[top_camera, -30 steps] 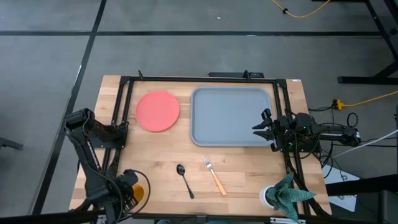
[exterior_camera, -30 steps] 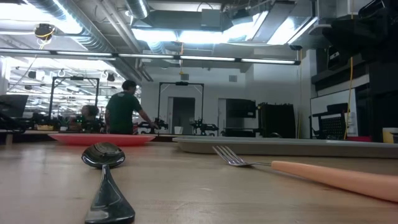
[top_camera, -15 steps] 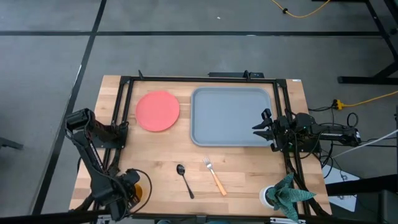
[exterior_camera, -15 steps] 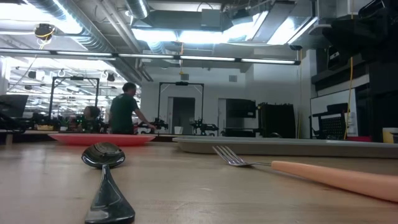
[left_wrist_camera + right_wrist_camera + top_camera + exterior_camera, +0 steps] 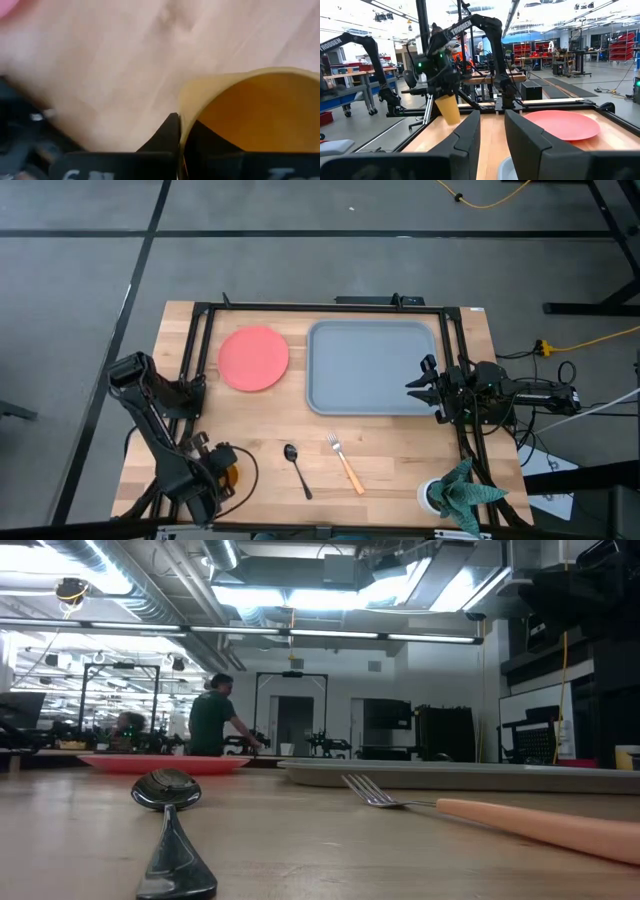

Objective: Pick and place plate/cup/fork/spoon on tray
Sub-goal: Put the yellow cup on the top left corner of the gray tray

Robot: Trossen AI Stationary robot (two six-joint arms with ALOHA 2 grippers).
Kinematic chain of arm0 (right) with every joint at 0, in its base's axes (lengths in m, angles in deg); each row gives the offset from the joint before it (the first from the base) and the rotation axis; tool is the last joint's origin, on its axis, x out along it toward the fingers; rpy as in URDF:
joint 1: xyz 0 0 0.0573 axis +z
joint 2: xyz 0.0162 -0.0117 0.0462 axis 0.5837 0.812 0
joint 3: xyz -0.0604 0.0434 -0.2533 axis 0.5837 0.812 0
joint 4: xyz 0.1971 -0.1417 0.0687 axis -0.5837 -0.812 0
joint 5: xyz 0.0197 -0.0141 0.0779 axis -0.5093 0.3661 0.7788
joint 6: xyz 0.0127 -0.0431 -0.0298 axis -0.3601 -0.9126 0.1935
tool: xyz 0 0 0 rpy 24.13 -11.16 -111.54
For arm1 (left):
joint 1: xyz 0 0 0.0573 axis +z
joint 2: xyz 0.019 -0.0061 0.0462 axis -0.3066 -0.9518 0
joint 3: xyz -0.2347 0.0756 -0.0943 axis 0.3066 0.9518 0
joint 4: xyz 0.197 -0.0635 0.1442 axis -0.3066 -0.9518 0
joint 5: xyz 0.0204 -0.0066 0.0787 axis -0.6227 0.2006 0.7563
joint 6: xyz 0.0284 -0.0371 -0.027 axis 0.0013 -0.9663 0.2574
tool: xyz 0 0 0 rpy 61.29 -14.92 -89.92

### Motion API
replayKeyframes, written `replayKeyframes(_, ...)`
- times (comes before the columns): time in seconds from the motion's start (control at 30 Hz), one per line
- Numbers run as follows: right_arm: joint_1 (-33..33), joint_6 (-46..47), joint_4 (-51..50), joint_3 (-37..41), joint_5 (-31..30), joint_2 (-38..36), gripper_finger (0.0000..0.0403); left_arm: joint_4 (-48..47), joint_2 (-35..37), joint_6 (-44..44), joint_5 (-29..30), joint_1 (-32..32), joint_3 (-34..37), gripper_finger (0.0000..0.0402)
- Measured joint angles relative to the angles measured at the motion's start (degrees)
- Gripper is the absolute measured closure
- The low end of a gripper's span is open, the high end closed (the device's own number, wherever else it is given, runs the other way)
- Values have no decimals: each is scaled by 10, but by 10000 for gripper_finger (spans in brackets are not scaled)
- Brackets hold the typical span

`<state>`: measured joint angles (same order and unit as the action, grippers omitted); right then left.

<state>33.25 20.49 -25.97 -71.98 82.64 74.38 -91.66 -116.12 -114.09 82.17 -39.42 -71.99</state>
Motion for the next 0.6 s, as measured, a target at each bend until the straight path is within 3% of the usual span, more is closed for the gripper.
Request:
replayKeyframes(0.1, 0, -1, 0, 0, 0, 0, 309, -76, 12, 36, 31, 19, -53, 399)
replayKeyframes(0.23, 0, -1, 0, 0, 0, 0, 309, -171, 39, 121, 203, 67, -114, 399)
replayKeyframes(0.4, 0, -1, 8, 0, 0, 0, 309, -159, 73, 294, 373, 232, -135, 400)
replayKeyframes(0.5, 0, 0, 19, 0, 0, 0, 309, -109, 84, 411, 388, 379, -136, 400)
replayKeyframes(0.6, 0, 1, 18, 0, 0, 0, 309, 31, 84, 597, 314, 528, -135, 401)
